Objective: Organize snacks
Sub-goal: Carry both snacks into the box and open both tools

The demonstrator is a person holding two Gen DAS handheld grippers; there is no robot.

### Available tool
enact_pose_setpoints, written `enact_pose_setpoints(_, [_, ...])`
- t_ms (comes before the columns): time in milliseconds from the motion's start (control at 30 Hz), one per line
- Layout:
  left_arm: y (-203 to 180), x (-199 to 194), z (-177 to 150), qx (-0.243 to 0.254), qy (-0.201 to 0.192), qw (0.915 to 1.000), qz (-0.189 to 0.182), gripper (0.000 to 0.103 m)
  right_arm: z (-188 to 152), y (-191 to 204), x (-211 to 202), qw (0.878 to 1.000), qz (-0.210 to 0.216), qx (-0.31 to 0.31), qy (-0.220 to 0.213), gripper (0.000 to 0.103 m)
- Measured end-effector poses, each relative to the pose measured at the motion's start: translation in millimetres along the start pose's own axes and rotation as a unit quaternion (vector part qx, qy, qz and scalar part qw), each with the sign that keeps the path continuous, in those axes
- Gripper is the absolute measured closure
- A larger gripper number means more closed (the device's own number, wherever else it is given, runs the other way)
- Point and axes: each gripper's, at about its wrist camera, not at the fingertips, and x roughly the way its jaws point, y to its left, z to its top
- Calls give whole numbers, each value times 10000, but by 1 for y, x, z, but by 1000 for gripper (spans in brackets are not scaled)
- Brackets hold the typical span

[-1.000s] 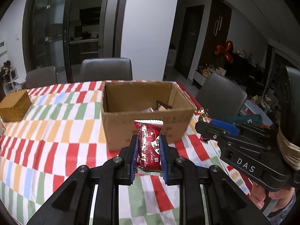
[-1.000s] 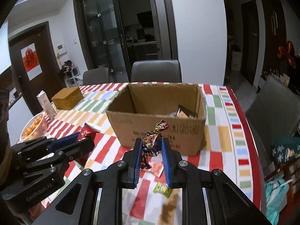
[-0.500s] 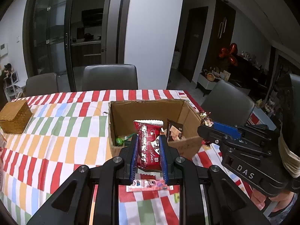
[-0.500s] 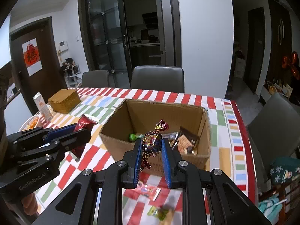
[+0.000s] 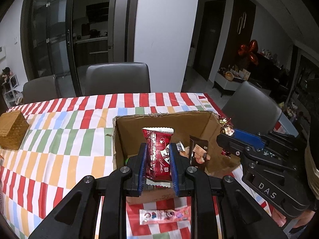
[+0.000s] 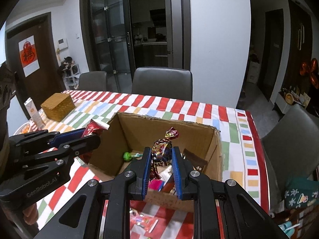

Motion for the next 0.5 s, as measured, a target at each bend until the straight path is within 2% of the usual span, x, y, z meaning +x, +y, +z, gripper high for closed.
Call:
enact_pose_setpoints(33, [1, 3, 3, -7, 1, 10000, 53, 79, 1, -2, 4, 10000, 2, 19, 13, 81])
enact_pose_setpoints(100, [1, 6, 6, -26, 6, 9999, 138, 67, 3, -4, 8, 10000, -65, 51, -20, 78])
enact_pose_setpoints(133, [0, 5, 6, -18, -49, 9999, 132, 65, 3, -7, 11, 9998, -180, 102, -2, 65])
enact_pose_setpoints(200, [-1, 2, 3, 20, -101, 9997, 200, 61, 1, -12, 12, 9996, -217, 191, 8, 56])
enact_pose_setpoints(333, [-8, -7, -14, 193, -166, 9993, 290, 58, -10, -12, 7, 9996, -223, 144, 25, 56])
enact_pose_setpoints(500, [-15, -22, -37, 205, -168, 9994, 229, 55, -31, -4, -9, 10000, -47, 50, 48, 56])
